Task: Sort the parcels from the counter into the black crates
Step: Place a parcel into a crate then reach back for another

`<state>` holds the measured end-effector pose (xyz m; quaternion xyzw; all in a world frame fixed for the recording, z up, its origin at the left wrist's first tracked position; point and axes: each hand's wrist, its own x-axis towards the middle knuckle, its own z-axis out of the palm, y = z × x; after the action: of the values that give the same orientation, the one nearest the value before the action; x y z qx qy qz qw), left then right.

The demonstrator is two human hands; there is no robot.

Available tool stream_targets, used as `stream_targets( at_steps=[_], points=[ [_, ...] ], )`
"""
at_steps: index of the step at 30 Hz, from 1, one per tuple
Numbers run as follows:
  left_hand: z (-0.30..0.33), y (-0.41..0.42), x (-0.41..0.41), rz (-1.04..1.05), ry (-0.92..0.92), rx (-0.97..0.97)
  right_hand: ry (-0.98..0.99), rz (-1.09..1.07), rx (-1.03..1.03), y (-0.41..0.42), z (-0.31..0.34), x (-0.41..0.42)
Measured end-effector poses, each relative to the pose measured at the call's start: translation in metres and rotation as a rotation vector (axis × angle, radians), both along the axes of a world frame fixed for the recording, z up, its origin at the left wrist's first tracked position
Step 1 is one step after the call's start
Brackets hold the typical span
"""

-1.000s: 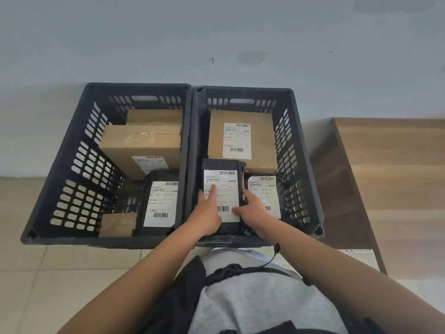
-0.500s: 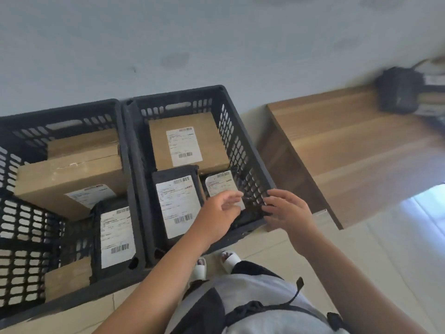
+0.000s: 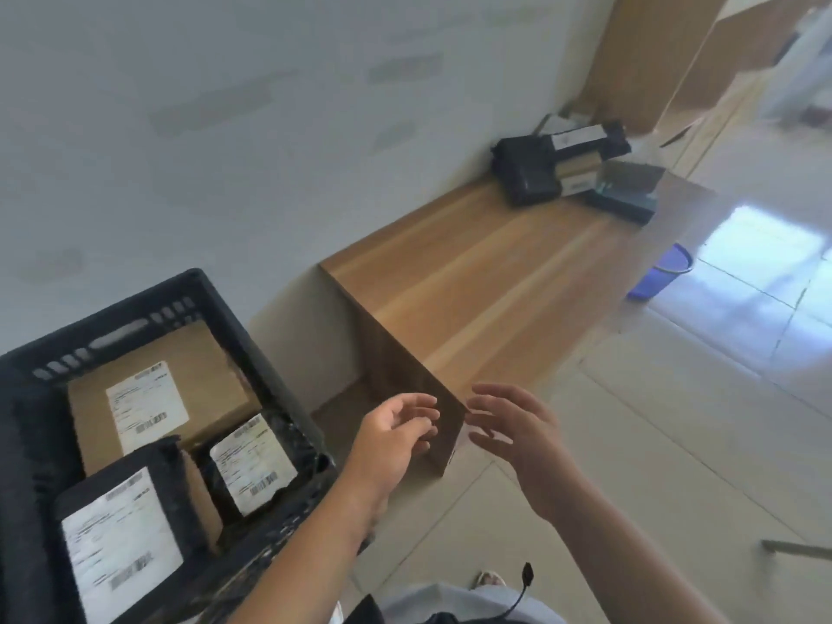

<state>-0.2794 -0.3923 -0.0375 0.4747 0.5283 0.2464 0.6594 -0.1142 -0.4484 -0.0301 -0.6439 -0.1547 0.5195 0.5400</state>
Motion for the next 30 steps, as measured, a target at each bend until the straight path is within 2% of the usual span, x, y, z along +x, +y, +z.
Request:
stream_targets(
  at_steps=[6, 12, 20, 30],
  points=[
    [-0.017, -0.033, 0.139, -0.067, -0.014, -0.070, 0.052, -0.167, -0.018, -0.044, -0.012, 0.130],
    [-0.015, -0.029, 0.222, -0.148, 0.038, -0.068, 0.086, -0.279, -0.013, -0.059, -0.011, 0.221],
    [-0.023, 0.040, 0.341, -0.183, 0.059, -0.078, 0.090, -0.369, 0.012, -0.014, -0.019, 0.336],
    [-0.025, 0.181, 0.512, -0.246, -0.020, -0.092, 0.029, -0.381, -0.068, 0.089, -0.003, 0.488]
  ],
)
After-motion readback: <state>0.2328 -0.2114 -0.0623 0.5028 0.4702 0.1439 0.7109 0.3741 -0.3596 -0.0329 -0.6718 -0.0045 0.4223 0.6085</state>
